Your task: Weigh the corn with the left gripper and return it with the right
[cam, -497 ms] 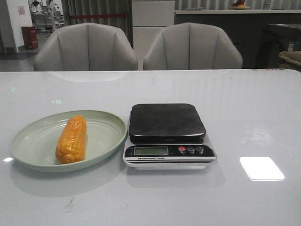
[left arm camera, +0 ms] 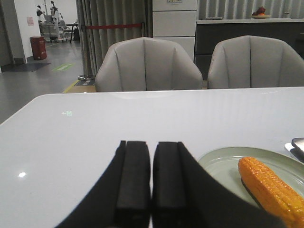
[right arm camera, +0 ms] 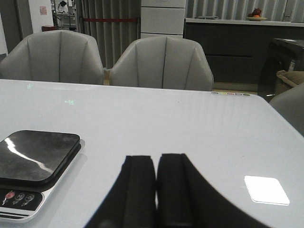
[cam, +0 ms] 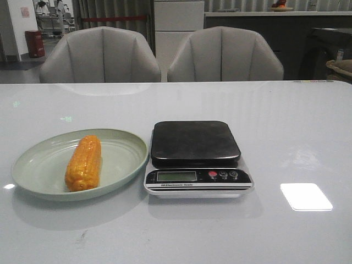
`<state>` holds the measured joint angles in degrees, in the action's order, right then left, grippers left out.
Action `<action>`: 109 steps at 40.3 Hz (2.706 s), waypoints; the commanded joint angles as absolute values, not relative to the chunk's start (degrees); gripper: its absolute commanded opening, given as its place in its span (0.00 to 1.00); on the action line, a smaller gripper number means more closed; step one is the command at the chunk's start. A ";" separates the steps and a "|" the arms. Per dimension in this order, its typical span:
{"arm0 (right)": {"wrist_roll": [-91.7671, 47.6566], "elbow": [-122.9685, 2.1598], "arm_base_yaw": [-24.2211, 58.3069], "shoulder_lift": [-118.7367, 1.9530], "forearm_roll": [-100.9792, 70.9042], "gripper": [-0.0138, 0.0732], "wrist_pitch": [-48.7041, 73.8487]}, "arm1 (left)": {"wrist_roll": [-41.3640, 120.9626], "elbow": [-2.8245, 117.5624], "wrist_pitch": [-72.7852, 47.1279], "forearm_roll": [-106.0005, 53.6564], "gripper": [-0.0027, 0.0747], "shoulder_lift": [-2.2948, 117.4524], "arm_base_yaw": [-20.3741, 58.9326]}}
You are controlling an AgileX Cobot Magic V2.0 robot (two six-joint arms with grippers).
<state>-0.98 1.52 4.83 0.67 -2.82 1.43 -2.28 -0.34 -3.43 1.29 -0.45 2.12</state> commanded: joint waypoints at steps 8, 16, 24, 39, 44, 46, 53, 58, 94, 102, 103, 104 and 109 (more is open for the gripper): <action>-1.18 1.75 4.37 1.71 -2.00 0.36 -3.09 | -2.35 -0.38 1.40 1.08 0.19 -1.44 2.08; -1.18 1.75 4.37 1.71 -2.00 0.36 -3.09 | -2.35 -0.38 1.40 1.08 0.19 -1.44 2.08; -1.18 1.75 4.37 1.71 -2.00 0.36 -3.09 | -2.35 -0.16 12.59 0.99 0.19 -1.44 2.08; -1.18 1.75 4.37 1.71 -2.00 0.36 -3.09 | -2.35 20.26 -8.17 0.99 0.19 7.59 2.08; -1.18 1.75 4.37 1.71 -2.00 0.36 -3.09 | -2.35 26.54 -18.70 0.58 0.19 14.28 2.08; -1.18 1.75 4.37 1.71 -2.00 0.36 -3.09 | -2.35 26.86 -19.68 0.58 0.19 16.34 2.08; -1.18 1.75 4.37 1.71 -2.00 0.36 -3.09 | -2.35 26.49 -19.71 -0.34 0.19 21.29 2.08; -1.18 1.75 4.37 1.71 -2.00 0.36 -3.09 | -2.35 26.22 -19.83 -1.39 0.19 23.09 2.08; -1.18 1.75 4.37 1.71 -2.00 0.36 -3.09 | -2.35 32.13 -22.75 -11.74 0.91 42.41 15.02; -1.18 1.75 4.37 1.71 -2.00 0.36 -3.09 | -3.86 35.57 -22.15 -12.06 0.91 55.98 21.49; -1.18 1.75 4.37 1.71 -2.00 0.36 -3.09 | -3.86 36.18 -22.03 -12.06 0.91 57.55 22.10; -1.18 1.75 4.37 1.71 -2.00 0.36 -3.09 | -3.86 36.77 -21.87 -12.06 0.91 59.68 22.86; -1.18 1.75 4.37 1.71 -2.00 0.36 -3.09 | -4.14 41.13 -21.40 -12.06 0.91 68.42 25.89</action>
